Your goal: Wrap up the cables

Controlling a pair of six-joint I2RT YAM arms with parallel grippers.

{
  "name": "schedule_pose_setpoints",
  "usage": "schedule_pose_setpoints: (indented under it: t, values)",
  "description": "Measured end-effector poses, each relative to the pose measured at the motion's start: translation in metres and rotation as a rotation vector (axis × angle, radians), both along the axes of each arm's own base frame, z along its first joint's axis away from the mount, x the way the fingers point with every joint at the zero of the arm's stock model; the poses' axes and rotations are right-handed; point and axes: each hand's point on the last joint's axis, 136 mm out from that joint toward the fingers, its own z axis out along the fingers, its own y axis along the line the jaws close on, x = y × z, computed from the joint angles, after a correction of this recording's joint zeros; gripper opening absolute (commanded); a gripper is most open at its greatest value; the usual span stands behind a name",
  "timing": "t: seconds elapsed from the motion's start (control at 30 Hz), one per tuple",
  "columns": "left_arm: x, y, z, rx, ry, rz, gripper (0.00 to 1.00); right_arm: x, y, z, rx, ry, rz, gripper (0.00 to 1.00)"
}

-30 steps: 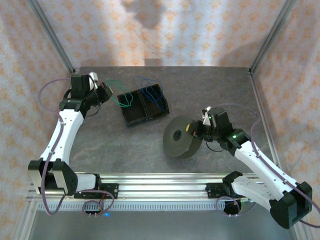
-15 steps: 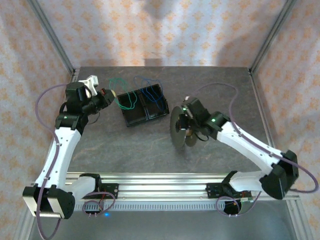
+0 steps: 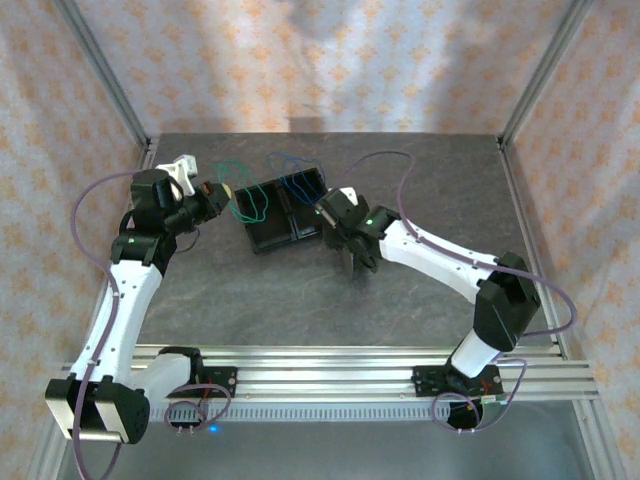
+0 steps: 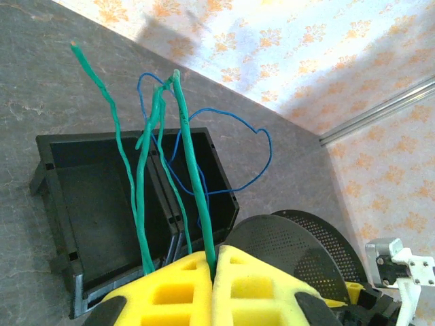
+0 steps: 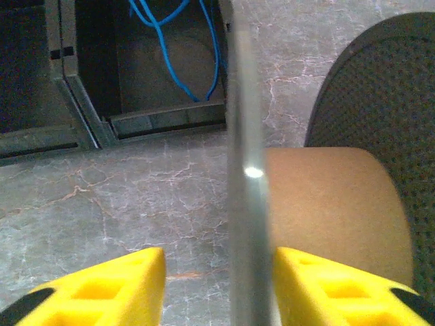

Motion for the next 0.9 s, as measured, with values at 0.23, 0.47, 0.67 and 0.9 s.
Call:
schedule_pose_setpoints:
  t: [0.23,0.47,0.67,0.9]
  values:
    - [-0.001,-0.002,-0.001,-0.006,0.0,-0.01,0.0,-0.004,-0.007,0.0,-0.025,0.021,-0.017,0.55]
    - [-0.006,-0.013,0.007,-0.014,-0.026,-0.046,0.0,-0.006,-0.008,0.02,0.006,0.006,-0.029,0.6]
    - [-0.018,-0.035,0.02,-0.038,-0.057,-0.105,0.0,-0.011,-0.012,0.05,0.078,-0.032,-0.039,0.6]
    - [-0.033,-0.067,0.048,-0.12,-0.124,-0.183,0.0,-0.024,-0.018,0.075,0.168,-0.046,-0.048,0.61]
